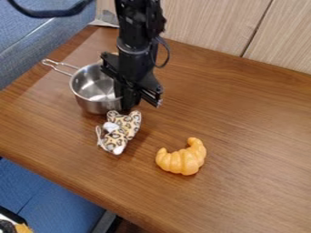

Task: Move a pot from top right to the middle of the table

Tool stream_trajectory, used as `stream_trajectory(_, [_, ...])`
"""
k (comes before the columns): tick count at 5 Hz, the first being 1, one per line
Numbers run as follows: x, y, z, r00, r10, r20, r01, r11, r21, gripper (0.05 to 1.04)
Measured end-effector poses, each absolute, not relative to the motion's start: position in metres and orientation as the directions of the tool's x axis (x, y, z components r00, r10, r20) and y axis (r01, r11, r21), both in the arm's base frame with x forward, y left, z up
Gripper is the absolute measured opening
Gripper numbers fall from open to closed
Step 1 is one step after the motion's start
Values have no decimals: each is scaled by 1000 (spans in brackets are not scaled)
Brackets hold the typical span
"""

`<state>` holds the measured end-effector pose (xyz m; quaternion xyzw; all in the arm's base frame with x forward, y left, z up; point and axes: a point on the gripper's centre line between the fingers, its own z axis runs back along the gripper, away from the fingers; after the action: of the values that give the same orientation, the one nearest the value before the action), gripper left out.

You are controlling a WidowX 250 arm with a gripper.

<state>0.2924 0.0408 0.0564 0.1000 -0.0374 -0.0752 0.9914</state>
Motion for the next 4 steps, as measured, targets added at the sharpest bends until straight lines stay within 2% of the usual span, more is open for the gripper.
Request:
stream_trajectory(2, [297,40,50,986,-159,46,147,968,203,108])
stream_trajectory(3, [295,39,49,985,-168,29,159,967,200,290])
stream_trajectory(4, [296,37,50,984,-175,28,166,966,200,578])
